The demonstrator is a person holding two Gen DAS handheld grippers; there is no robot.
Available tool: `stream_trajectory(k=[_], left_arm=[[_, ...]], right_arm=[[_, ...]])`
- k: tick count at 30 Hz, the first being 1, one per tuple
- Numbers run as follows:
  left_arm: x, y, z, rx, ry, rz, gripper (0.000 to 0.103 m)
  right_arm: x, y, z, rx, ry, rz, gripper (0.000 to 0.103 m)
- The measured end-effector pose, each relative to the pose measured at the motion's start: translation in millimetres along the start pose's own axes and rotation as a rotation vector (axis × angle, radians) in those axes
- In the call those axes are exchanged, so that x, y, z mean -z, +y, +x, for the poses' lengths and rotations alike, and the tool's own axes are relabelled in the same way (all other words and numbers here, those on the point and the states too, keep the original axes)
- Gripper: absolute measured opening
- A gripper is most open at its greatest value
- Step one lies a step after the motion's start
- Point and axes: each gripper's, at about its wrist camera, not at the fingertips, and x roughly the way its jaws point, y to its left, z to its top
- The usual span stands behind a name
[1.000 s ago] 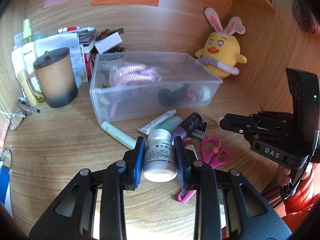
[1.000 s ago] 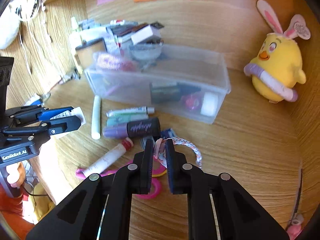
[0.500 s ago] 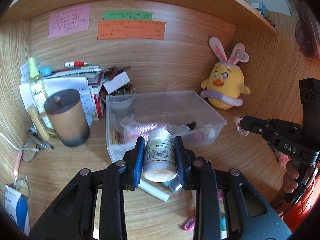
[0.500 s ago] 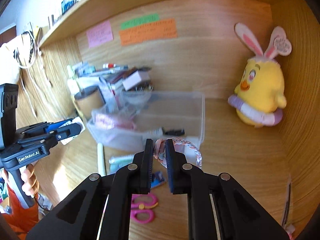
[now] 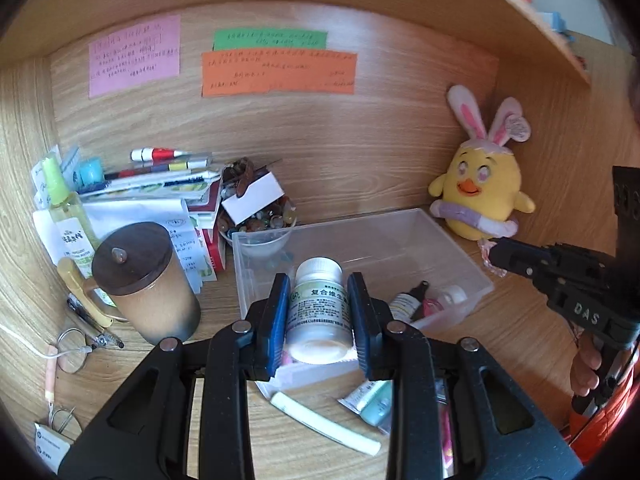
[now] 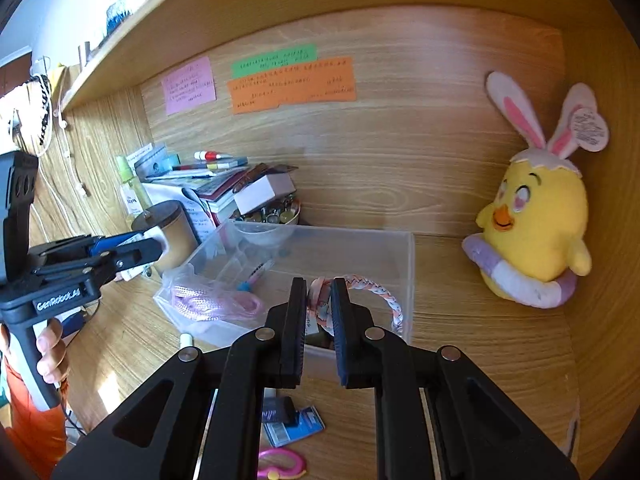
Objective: Organize objects
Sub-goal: 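Lower the medicine bottle into the box and open the left tool while the right carries the rope loop in, then move the left tool to the pale green tube while the right tool moves to the purple stick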
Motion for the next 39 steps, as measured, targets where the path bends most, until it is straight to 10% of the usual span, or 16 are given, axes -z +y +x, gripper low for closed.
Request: stream_trajectory(k=[21,39], left_arm=[[-1,9,48,0.043,0.137,-0.017,0.038],[36,7,-6,-0.087,0.061,-0.038,0.093]], right_arm=[[14,-1,83,-0.017,0.215,-0.011,0.012],[18,11,30,-0.011,0.143,-0.056,0.065]])
